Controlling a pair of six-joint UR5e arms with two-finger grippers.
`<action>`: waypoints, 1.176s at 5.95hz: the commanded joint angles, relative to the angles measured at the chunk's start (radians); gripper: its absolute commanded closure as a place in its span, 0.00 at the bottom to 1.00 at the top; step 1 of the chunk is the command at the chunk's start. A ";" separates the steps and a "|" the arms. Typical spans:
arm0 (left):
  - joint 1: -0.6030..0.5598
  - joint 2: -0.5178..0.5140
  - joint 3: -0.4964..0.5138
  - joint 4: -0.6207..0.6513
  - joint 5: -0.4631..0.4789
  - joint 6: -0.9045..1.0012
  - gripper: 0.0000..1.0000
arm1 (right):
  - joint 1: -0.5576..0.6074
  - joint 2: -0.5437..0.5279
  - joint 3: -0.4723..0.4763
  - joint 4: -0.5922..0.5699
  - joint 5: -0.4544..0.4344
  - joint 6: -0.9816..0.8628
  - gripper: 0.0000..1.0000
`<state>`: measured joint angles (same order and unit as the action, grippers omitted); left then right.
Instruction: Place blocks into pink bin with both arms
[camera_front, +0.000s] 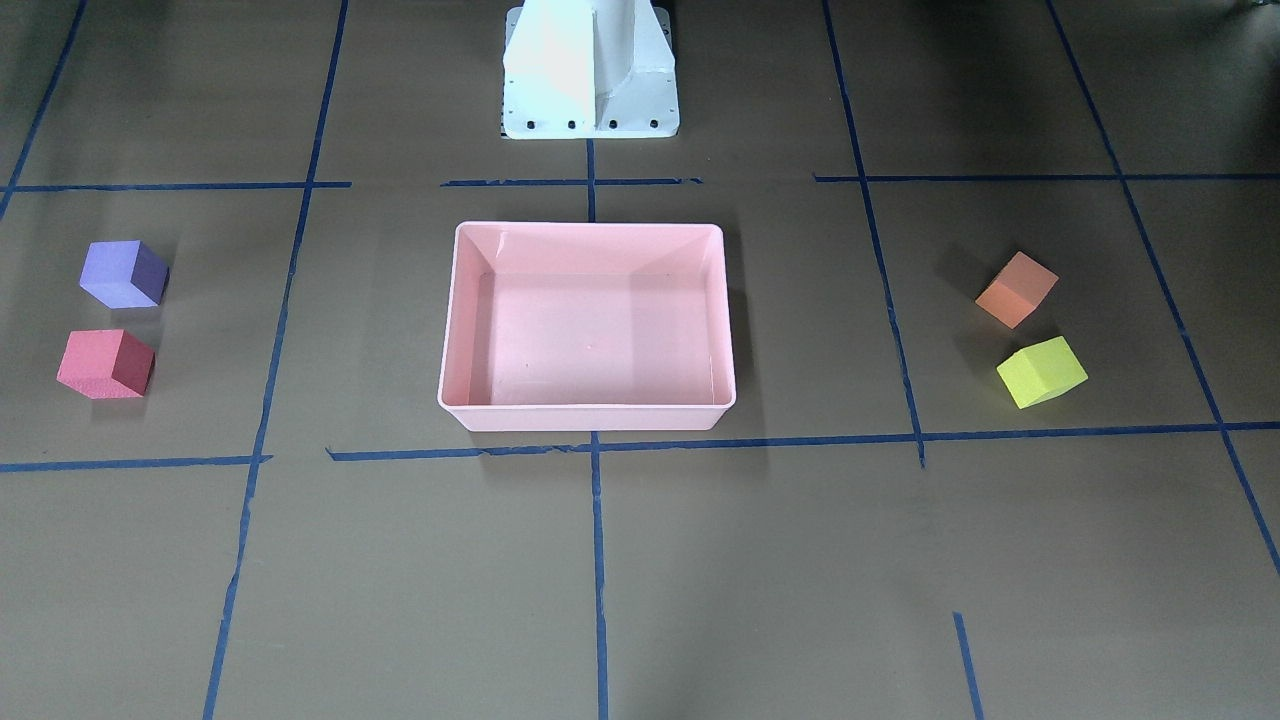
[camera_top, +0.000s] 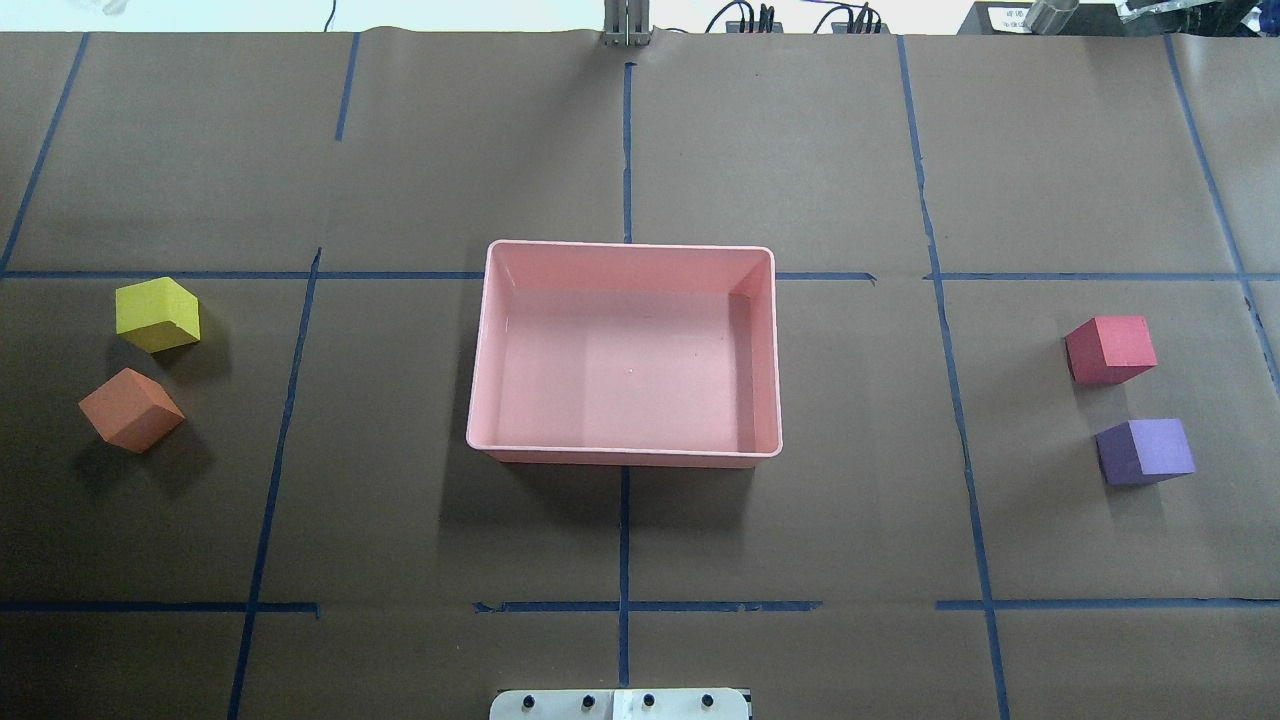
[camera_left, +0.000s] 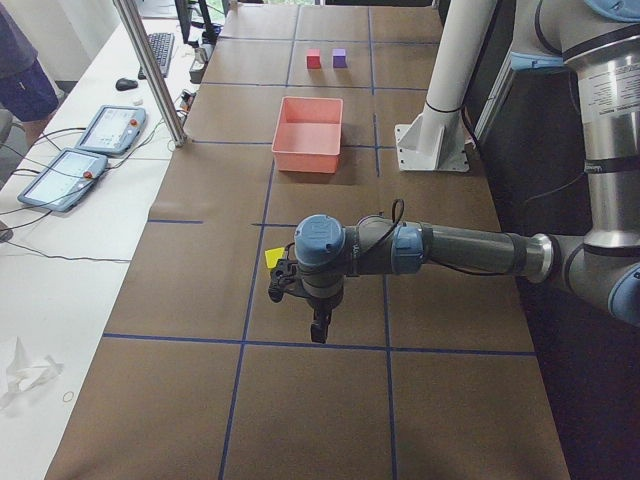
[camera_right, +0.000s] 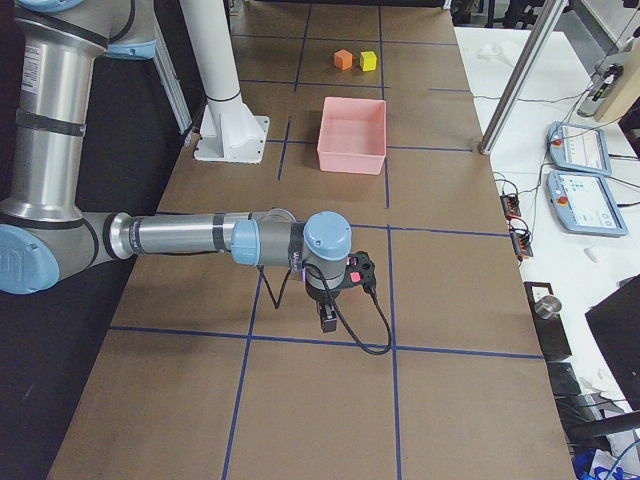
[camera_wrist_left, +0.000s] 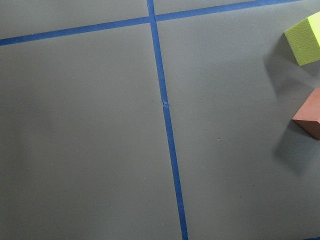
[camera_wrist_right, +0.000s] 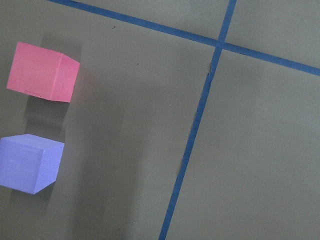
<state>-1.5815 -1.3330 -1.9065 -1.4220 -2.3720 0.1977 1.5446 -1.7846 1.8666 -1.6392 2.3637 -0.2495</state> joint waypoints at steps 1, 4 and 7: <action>0.000 0.000 -0.015 0.002 0.000 0.000 0.00 | -0.032 0.002 0.000 0.025 0.000 0.004 0.00; 0.000 0.000 -0.025 0.000 -0.003 0.000 0.00 | -0.222 0.103 -0.006 0.232 -0.006 0.487 0.00; 0.000 0.043 -0.109 0.000 -0.003 0.000 0.00 | -0.345 0.111 -0.081 0.449 -0.052 0.703 0.00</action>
<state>-1.5815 -1.3113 -1.9778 -1.4220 -2.3746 0.1979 1.2401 -1.6738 1.8200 -1.2852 2.3243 0.3697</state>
